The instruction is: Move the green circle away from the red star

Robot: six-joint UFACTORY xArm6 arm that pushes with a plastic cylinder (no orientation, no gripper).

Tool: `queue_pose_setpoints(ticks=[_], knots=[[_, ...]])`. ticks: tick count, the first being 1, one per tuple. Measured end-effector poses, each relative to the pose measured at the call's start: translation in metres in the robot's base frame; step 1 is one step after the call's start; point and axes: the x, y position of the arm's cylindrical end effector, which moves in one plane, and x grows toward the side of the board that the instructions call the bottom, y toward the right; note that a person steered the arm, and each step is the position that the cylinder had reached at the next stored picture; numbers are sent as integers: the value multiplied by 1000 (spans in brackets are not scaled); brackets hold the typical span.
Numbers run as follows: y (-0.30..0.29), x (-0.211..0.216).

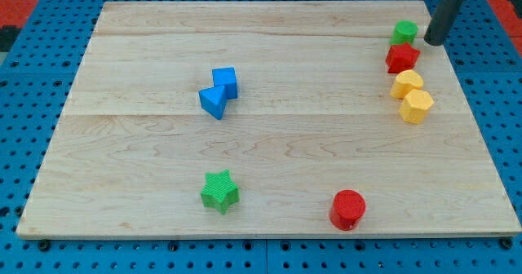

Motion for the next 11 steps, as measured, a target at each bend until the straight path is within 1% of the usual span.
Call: queue_pose_setpoints(ticks=[1, 2, 3, 4, 5, 6, 7, 8, 9, 10, 11], knots=[[-92, -1], [-150, -20], [-140, -39], [-222, -30], [-271, -26], [-247, -47], [-290, -43], [-355, -18], [-318, -14], [-295, -12], [-327, 55]])
